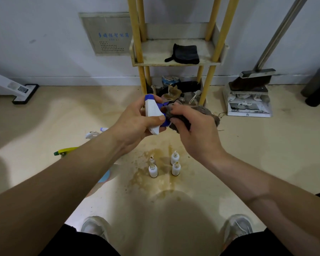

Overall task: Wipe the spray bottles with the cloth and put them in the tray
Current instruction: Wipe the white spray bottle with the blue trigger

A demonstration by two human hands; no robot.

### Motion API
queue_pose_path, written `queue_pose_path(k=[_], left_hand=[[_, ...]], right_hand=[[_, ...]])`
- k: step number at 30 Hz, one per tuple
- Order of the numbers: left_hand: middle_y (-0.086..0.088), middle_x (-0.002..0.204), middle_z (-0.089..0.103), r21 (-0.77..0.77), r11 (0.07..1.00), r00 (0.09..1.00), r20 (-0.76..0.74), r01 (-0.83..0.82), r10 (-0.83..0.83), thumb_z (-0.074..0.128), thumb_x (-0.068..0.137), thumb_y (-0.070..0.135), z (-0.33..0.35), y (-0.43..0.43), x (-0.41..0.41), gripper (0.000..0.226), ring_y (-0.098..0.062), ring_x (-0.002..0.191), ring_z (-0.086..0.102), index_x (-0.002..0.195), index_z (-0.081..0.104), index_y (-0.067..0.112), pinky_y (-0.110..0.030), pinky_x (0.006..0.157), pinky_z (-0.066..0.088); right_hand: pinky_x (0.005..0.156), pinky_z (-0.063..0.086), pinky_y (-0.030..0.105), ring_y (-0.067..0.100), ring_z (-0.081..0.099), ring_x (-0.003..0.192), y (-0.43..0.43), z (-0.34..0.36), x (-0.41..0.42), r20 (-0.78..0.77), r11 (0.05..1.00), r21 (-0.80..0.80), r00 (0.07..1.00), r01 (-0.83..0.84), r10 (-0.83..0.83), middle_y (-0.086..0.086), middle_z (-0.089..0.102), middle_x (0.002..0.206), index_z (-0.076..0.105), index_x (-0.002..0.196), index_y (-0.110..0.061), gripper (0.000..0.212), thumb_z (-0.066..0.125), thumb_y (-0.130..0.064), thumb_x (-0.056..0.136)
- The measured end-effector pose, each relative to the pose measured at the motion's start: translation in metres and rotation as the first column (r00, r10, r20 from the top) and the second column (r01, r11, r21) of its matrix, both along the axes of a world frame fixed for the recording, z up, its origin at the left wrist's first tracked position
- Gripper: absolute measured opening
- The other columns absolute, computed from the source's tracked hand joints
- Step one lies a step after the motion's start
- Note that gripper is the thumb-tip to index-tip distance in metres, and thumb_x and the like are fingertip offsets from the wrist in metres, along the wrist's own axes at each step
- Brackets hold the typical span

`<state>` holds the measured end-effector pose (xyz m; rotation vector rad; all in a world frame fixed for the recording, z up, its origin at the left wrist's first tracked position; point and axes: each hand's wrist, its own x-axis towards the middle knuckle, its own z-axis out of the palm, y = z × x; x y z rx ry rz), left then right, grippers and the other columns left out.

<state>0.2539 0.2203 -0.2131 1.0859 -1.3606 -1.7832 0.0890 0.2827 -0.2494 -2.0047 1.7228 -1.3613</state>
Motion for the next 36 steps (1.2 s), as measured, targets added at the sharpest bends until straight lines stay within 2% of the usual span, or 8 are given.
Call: queue_pose_path(k=[3, 10, 15, 21, 25, 28, 33, 36], left_hand=[[-0.017, 0.12, 0.063, 0.038, 0.999, 0.999, -0.036, -0.04, 0.041, 0.062, 0.091, -0.01, 0.0, 0.0, 0.0, 0.034, -0.03, 0.099, 0.067, 0.111, 0.06, 0.018, -0.041, 0.08, 0.063], [-0.01, 0.113, 0.069, 0.115, 0.988, 0.99, -0.083, -0.101, 0.11, 0.057, 0.093, -0.01, 0.0, -0.005, 0.004, 0.031, -0.028, 0.104, 0.069, 0.112, 0.059, 0.015, -0.037, 0.075, 0.064], [-0.008, 0.111, 0.073, 0.045, 0.998, 0.999, -0.01, -0.035, 0.036, 0.061, 0.092, -0.008, -0.002, -0.004, 0.004, 0.033, -0.023, 0.105, 0.07, 0.116, 0.059, 0.015, -0.034, 0.074, 0.063], [-0.002, 0.104, 0.076, -0.019, 1.0, 0.998, 0.061, 0.017, -0.016, 0.062, 0.091, -0.009, -0.004, -0.007, 0.009, 0.037, -0.018, 0.1, 0.072, 0.112, 0.06, 0.02, -0.034, 0.075, 0.062], [0.001, 0.104, 0.076, -0.057, 0.995, 0.991, 0.104, 0.087, -0.081, 0.063, 0.09, -0.009, -0.006, -0.007, 0.011, 0.04, -0.015, 0.099, 0.073, 0.116, 0.058, 0.02, -0.031, 0.072, 0.061], [-0.003, 0.109, 0.075, -0.13, 0.974, 0.972, 0.167, 0.186, -0.163, 0.064, 0.09, -0.008, -0.006, -0.005, 0.013, 0.037, -0.018, 0.105, 0.071, 0.117, 0.058, 0.016, -0.035, 0.078, 0.062], [0.0, 0.106, 0.075, -0.307, 0.886, 0.91, 0.34, 0.347, -0.238, 0.068, 0.089, -0.006, -0.001, -0.005, 0.013, 0.032, -0.009, 0.101, 0.07, 0.115, 0.059, 0.011, -0.026, 0.076, 0.059], [0.012, 0.097, 0.075, -0.338, 0.853, 0.875, 0.42, 0.396, -0.24, 0.07, 0.087, -0.006, -0.003, -0.003, 0.013, 0.034, 0.0, 0.095, 0.068, 0.113, 0.062, 0.014, -0.021, 0.076, 0.057]], right_hand=[[0.102, 0.051, 0.033, 0.023, 0.063, 0.122, 0.001, -0.009, 0.0, -0.163, 0.993, -0.113, 0.987, -0.032, 0.013, 0.008, 0.072, 0.121, 0.074, 0.107, -0.004, 0.019, 0.07, -0.003, 0.089], [0.095, 0.057, 0.04, 0.025, 0.066, 0.118, 0.002, -0.02, -0.014, -0.479, 0.98, -0.165, 0.877, -0.107, 0.015, 0.012, 0.071, 0.122, 0.076, 0.106, -0.005, 0.03, 0.077, 0.006, 0.078], [0.083, 0.057, 0.037, 0.027, 0.07, 0.098, -0.005, -0.001, -0.024, -0.275, 0.998, -0.049, 0.961, 0.027, -0.04, 0.008, 0.075, 0.109, 0.074, 0.107, -0.007, 0.02, 0.064, -0.002, 0.091], [0.077, 0.042, 0.008, -0.001, 0.06, 0.093, -0.013, -0.008, -0.039, -0.023, 0.946, 0.253, 0.979, 0.203, -0.203, -0.022, 0.067, 0.099, 0.072, 0.118, -0.031, 0.023, 0.059, -0.026, 0.099], [0.089, 0.051, 0.025, 0.011, 0.068, 0.104, -0.019, -0.024, -0.056, 0.087, 0.891, 0.378, 0.948, 0.253, -0.306, -0.008, 0.075, 0.107, 0.074, 0.115, -0.023, 0.021, 0.06, -0.024, 0.099], [0.089, 0.047, 0.023, 0.013, 0.067, 0.108, -0.02, -0.029, -0.06, 0.118, 0.857, 0.447, 0.932, 0.258, -0.343, -0.002, 0.075, 0.111, 0.073, 0.114, -0.018, 0.02, 0.06, -0.021, 0.099], [0.081, 0.045, 0.008, 0.0, 0.065, 0.096, -0.017, -0.015, -0.042, 0.059, 0.924, 0.369, 0.99, 0.099, -0.129, -0.015, 0.074, 0.101, 0.077, 0.107, -0.025, 0.022, 0.06, -0.015, 0.097], [0.079, 0.05, 0.021, 0.005, 0.066, 0.089, -0.015, -0.016, -0.024, 0.006, 0.932, 0.356, 0.998, -0.065, 0.067, -0.013, 0.074, 0.095, 0.076, 0.106, -0.024, 0.019, 0.063, -0.016, 0.095]])
